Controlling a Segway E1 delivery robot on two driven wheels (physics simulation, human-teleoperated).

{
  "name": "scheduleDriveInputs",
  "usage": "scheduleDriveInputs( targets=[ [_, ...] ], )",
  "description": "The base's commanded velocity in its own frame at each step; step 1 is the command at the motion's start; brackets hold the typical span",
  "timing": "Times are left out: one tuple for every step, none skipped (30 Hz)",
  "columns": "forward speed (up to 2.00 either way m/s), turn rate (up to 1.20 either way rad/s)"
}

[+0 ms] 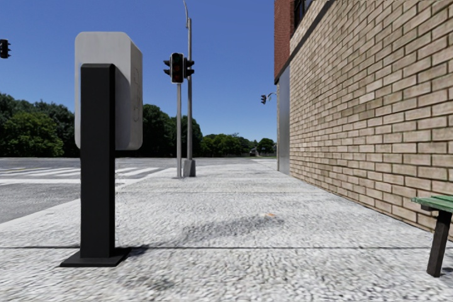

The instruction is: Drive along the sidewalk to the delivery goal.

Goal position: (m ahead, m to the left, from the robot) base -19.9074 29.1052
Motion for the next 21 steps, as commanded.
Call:
scheduleDriveInputs(
  targets=[
    [2.0, -0.35],
    [2.0, -0.35],
    [2.0, -0.35],
    [2.0, -0.34],
    [2.0, -0.32],
    [2.0, -0.24],
    [2.0, -0.24],
    [2.0, -0.12],
    [2.0, 0.0],
    [2.0, 0.0],
    [2.0, 0.0],
    [2.0, 0.0],
    [2.0, 0.0],
    [2.0, 0.0],
    [2.0, 0.0],
    [2.0, 0.0],
    [2.0, 0.0],
    [2.0, 0.0],
    [2.0, 0.0],
    [2.0, 0.0],
    [2.0, 0.0]
  ],
)
